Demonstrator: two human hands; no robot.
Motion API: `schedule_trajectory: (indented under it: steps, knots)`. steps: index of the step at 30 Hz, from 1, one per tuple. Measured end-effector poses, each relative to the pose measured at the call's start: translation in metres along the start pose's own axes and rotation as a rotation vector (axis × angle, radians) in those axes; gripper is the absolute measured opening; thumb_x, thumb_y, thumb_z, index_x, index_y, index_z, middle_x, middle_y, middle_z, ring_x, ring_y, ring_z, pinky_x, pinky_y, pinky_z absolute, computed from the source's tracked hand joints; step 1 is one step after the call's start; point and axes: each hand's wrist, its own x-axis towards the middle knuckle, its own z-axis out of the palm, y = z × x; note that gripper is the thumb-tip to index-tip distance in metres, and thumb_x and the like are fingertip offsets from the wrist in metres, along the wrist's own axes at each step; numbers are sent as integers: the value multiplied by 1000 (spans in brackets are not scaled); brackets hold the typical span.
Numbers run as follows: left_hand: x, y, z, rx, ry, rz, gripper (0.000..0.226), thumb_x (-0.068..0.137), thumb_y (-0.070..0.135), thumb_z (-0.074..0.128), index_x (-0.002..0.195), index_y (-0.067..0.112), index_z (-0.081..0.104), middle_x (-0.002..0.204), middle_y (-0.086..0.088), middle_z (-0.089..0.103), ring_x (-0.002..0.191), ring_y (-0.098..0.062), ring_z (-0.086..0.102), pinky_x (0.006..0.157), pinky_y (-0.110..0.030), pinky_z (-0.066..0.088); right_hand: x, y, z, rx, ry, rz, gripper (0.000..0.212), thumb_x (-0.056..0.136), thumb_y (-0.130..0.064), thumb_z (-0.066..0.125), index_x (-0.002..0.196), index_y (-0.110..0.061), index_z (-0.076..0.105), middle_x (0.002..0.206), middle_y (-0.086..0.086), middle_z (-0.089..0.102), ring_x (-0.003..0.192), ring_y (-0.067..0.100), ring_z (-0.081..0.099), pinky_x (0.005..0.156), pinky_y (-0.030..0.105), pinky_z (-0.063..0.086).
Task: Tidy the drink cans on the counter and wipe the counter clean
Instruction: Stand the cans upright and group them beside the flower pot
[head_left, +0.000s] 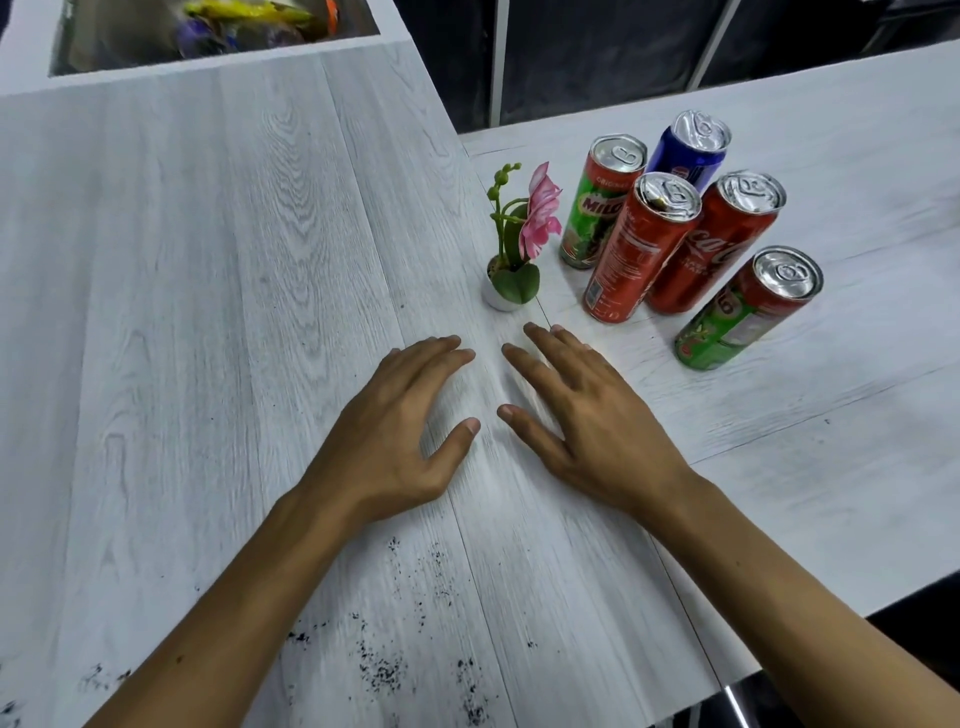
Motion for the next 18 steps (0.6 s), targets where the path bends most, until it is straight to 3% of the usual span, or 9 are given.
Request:
schedule_trajectory:
  steps: [18]
  knots:
    - [-10,34,25,123,-34,84,69,94,53,57,156,28,38,167,7,30,156,-13,22,127,-35,10,-64,9,-10,8,39,85,66,105,-56,42,162,-22,32,169,8,27,157,27,23,125,47,26]
